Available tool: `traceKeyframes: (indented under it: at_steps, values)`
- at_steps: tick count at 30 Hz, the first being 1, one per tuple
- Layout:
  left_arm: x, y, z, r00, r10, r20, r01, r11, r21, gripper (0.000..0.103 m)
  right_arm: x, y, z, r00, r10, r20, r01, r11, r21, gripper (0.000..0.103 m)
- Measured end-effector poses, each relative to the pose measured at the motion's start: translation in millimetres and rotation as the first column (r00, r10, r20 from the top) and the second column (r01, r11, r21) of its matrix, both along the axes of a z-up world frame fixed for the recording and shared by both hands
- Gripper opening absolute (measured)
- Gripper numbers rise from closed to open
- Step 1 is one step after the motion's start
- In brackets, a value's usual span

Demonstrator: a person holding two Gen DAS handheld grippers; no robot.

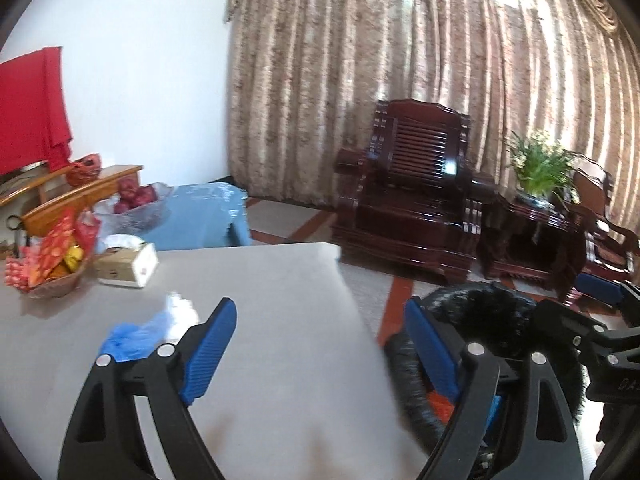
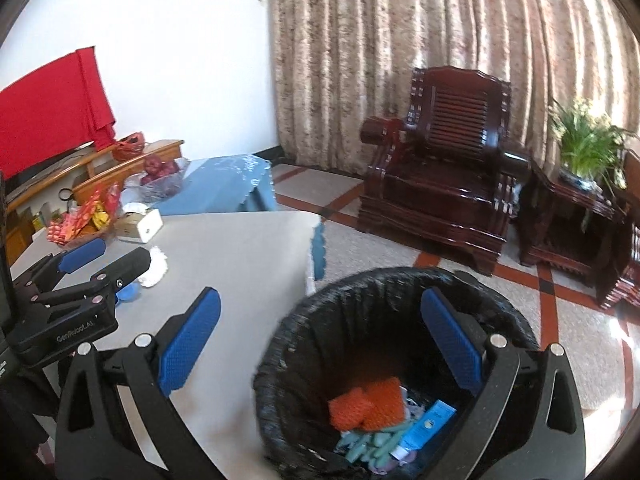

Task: Collect trash
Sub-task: 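Move both open grippers back toward the table, then grasp the blue plastic bag with the left gripper and lift it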

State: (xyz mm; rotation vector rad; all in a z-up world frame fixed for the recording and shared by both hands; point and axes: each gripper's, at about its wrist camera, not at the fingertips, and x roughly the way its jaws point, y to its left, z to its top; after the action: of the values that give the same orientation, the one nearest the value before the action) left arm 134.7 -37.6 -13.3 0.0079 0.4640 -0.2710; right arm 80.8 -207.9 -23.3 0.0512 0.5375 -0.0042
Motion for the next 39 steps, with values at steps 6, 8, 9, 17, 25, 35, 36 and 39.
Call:
traceKeyframes:
  at_steps: [6,8,9,17,25,35,36,39]
  values:
    - [1,38,0,0.997,0.079,0.012,-0.079,0.997,0.009,0.084,16,35,1,0.998,0.064,0.005,-0.064,0.998,0.004,0.098]
    - [1,47,-1,0.995,0.099,0.009,-0.099,0.995,0.009,0.084,21,44,-1,0.997,0.083,0.003,-0.083,0.997,0.004,0.098]
    - [1,55,-3,0.994,0.113,0.008,-0.114,0.993,0.010,0.084,24,50,-2,0.996,0.093,0.000,-0.093,0.996,0.003,0.098]
    - [1,99,-16,0.979,0.202,0.002,-0.202,0.978,0.046,0.084,46,89,-17,0.986,0.165,-0.020,-0.165,0.986,0.014,0.098]
    - [25,153,-48,0.948,0.317,-0.030,-0.312,0.944,0.106,0.084,74,119,-46,0.978,0.201,-0.060,-0.200,0.980,0.025,0.098]
    - [75,190,-102,0.910,0.352,-0.218,-0.340,0.936,0.095,0.084,97,150,-73,0.963,0.236,-0.128,-0.241,0.970,-0.022,0.098]
    - [79,190,-105,0.907,0.356,-0.225,-0.344,0.934,0.091,0.084,100,151,-76,0.962,0.236,-0.135,-0.241,0.970,-0.024,0.098]
    - [89,189,-111,0.901,0.358,-0.244,-0.345,0.934,0.094,0.084,110,153,-81,0.960,0.236,-0.148,-0.243,0.970,-0.029,0.098]
